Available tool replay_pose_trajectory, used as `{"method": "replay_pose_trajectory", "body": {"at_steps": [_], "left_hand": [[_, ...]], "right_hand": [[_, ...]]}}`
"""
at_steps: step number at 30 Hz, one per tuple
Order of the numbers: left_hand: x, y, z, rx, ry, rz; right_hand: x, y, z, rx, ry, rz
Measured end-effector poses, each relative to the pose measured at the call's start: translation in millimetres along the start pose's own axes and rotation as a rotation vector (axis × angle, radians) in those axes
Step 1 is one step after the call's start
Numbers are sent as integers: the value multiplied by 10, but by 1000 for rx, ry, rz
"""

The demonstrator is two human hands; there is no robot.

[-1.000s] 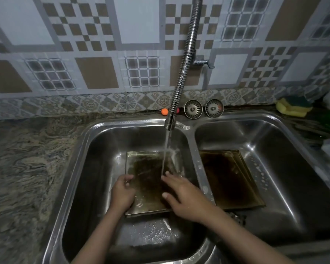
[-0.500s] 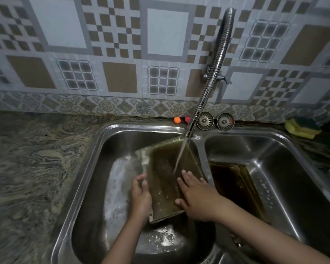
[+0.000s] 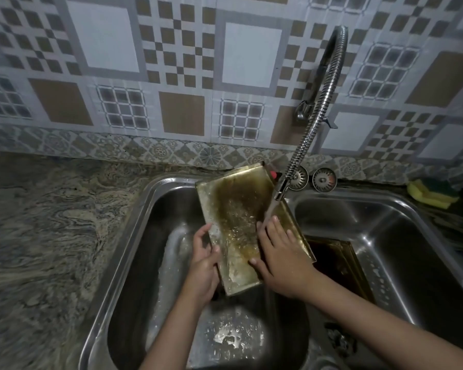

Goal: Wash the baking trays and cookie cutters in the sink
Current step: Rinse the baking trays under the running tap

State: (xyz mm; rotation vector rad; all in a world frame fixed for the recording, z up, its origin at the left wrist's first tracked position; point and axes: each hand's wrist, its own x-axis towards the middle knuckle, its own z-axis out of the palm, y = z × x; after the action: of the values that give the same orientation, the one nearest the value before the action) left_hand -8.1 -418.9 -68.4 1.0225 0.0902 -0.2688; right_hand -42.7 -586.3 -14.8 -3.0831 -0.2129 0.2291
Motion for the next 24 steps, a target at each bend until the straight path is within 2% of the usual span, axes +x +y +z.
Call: {"method": "replay_pose_trajectory", "body": {"at_steps": [3,8,10,13,15,17,21,22,24], "left_hand": [[7,91,-31,98,-45,57],[-17,238,-32,437,-110,237],[-55,276,-14,494,-134,252],[-117,222,-10,494,-150,221],[-167,165,23,468,-139,207],[-205,132,76,408,-87,207],[-173,159,20,245,135,205],[-172,175,-26,250,167,215],[-211,197,-66,282,163,225]], "right_hand": [[25,57,179,109,74,-8],[142,109,446,355,51,7],[239,111,457,461,104,36],[463,67,352,518,231,79],[569,-17,268,476,228,78],[553,-170,248,438,189,-33],[324,-294,376,323,73,-336],[350,-214,412,310,75,-332],[488,-34,430,329,107,-190]]}}
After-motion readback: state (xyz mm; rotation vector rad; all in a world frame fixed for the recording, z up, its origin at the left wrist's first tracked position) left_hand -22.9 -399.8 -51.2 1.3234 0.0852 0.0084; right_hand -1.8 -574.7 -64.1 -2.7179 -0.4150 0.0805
